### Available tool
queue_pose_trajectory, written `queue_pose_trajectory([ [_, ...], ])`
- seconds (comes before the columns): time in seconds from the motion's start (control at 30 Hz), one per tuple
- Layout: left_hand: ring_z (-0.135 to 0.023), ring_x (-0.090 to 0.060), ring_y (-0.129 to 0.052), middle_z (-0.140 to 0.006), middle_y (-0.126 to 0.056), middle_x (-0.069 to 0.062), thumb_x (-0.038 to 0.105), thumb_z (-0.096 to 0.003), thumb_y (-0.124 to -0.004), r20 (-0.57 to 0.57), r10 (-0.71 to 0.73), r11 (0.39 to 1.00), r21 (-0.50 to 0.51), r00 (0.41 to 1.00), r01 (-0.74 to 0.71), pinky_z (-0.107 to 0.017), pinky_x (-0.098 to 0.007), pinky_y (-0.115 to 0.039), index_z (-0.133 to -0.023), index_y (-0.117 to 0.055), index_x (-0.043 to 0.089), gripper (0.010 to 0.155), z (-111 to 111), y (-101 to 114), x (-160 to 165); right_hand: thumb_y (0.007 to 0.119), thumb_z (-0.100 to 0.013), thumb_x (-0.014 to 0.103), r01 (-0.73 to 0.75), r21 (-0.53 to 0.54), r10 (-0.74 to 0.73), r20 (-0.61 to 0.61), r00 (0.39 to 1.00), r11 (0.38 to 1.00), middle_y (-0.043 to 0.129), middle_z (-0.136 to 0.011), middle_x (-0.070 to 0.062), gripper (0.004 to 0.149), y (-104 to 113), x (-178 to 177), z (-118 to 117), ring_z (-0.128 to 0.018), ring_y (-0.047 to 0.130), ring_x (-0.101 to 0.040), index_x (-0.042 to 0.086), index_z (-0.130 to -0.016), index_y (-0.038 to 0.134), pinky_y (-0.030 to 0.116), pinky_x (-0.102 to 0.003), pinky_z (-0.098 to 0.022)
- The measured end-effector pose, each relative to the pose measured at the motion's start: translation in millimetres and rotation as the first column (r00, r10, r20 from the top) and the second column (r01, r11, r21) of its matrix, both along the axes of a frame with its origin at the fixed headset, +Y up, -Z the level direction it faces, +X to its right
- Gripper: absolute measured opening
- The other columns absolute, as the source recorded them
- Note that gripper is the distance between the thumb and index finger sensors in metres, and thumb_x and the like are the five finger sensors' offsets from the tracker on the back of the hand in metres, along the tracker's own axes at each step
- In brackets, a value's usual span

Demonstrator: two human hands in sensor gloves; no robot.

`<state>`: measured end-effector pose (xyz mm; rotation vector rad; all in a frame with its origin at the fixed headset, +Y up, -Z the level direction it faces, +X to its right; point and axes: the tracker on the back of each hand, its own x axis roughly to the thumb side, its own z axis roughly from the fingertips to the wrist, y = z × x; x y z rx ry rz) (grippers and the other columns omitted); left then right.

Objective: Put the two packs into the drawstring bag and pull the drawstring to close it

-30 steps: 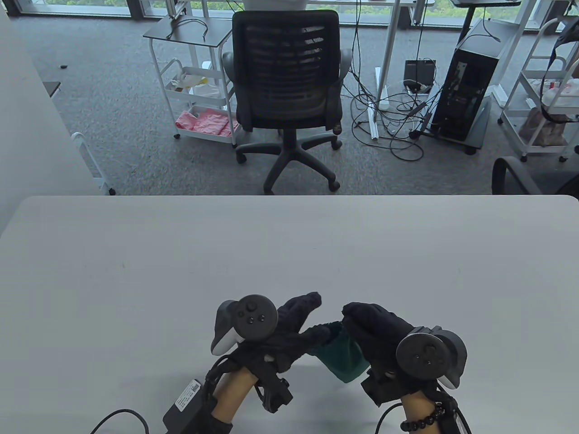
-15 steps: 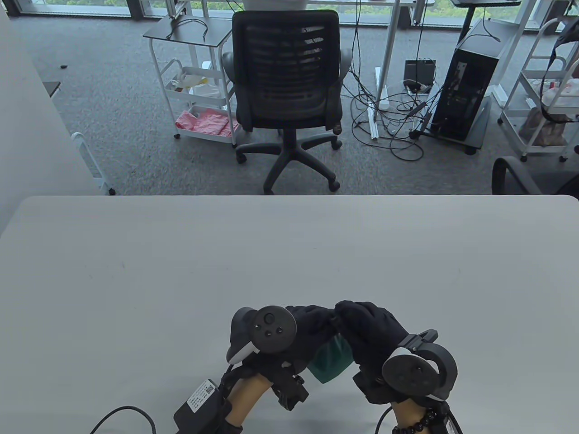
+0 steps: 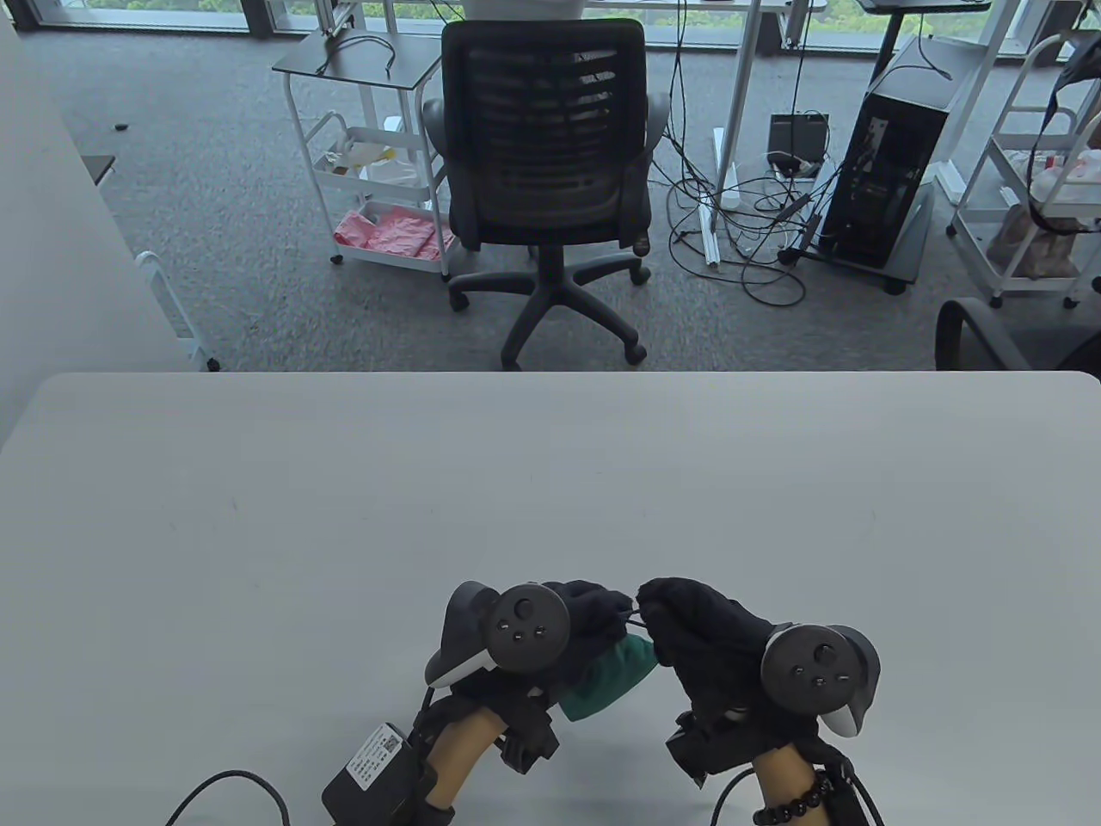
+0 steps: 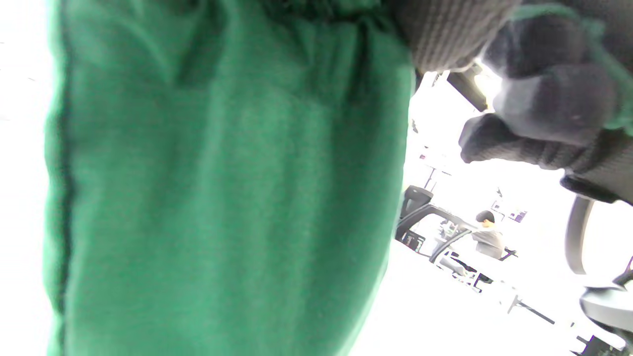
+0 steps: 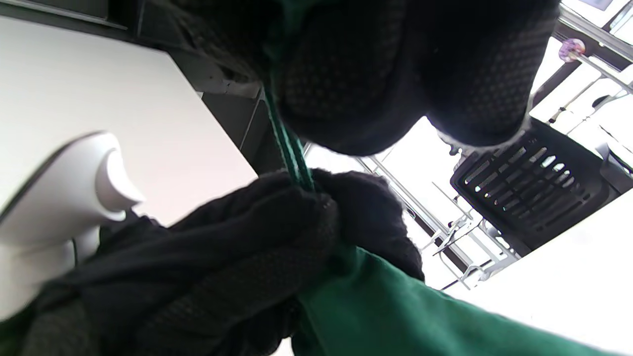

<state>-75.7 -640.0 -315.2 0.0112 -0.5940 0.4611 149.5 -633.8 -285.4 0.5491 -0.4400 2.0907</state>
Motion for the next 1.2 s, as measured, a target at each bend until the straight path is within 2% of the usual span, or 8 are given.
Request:
queue_pose_trajectory([
  [0.33,-0.090,-0.038,-0.092,-0.099,-0.087,-0.005,0.051,-0.0521,-0.073,-0.057,-0.055,0.998,0.011,0.997,0.055,-0.068,-0.071,-0.066,-0.092,-0.082,0.036,0.043,-7,-8,-12,0.079,-0.053,0.031,0.120,-0.058,-0.123,-0.033,0.992,0.991,0.096,-0.059,-0.012,0.036,-1,14,-2,-0.031,0.104,-0.012,0.007,-0.079,0.085,0.096,-0.044,-0.042],
  [0.57,-0.088,-0.036,-0.094,-0.099,-0.088,-0.002,0.053,-0.0506,-0.074,-0.088,-0.040,0.998,0.039,0.995,0.044,-0.067,-0.067,-0.071,-0.090,-0.083,0.038,0.044,-15,-12,-22,0.079,-0.052,0.029,0.192,-0.053,-0.194,-0.042,0.980,0.980,0.096,-0.058,-0.013,0.036,3,27,-2,-0.029,0.105,-0.012,0.006,-0.079,0.085,0.097,-0.044,-0.041],
  [0.87,-0.082,-0.034,-0.099,-0.099,-0.087,-0.003,0.054,-0.0509,-0.073,-0.084,-0.067,0.996,0.061,0.994,0.072,-0.064,-0.059,-0.078,-0.092,-0.081,0.038,0.045,-13,-10,-25,0.079,-0.052,0.029,0.162,-0.027,-0.163,-0.035,0.986,0.986,0.096,-0.058,-0.013,0.036,5,29,0,-0.030,0.104,-0.012,0.006,-0.079,0.086,0.096,-0.044,-0.042],
  [1.2,-0.083,-0.034,-0.099,-0.102,-0.085,-0.004,0.050,-0.0519,-0.073,-0.043,-0.106,0.994,0.005,0.993,0.106,-0.065,-0.057,-0.079,-0.096,-0.077,0.037,0.046,-14,-14,-25,0.079,-0.052,0.029,0.123,-0.035,-0.124,-0.029,0.992,0.992,0.096,-0.058,-0.013,0.036,3,31,-2,-0.030,0.104,-0.012,0.006,-0.079,0.086,0.096,-0.044,-0.042],
])
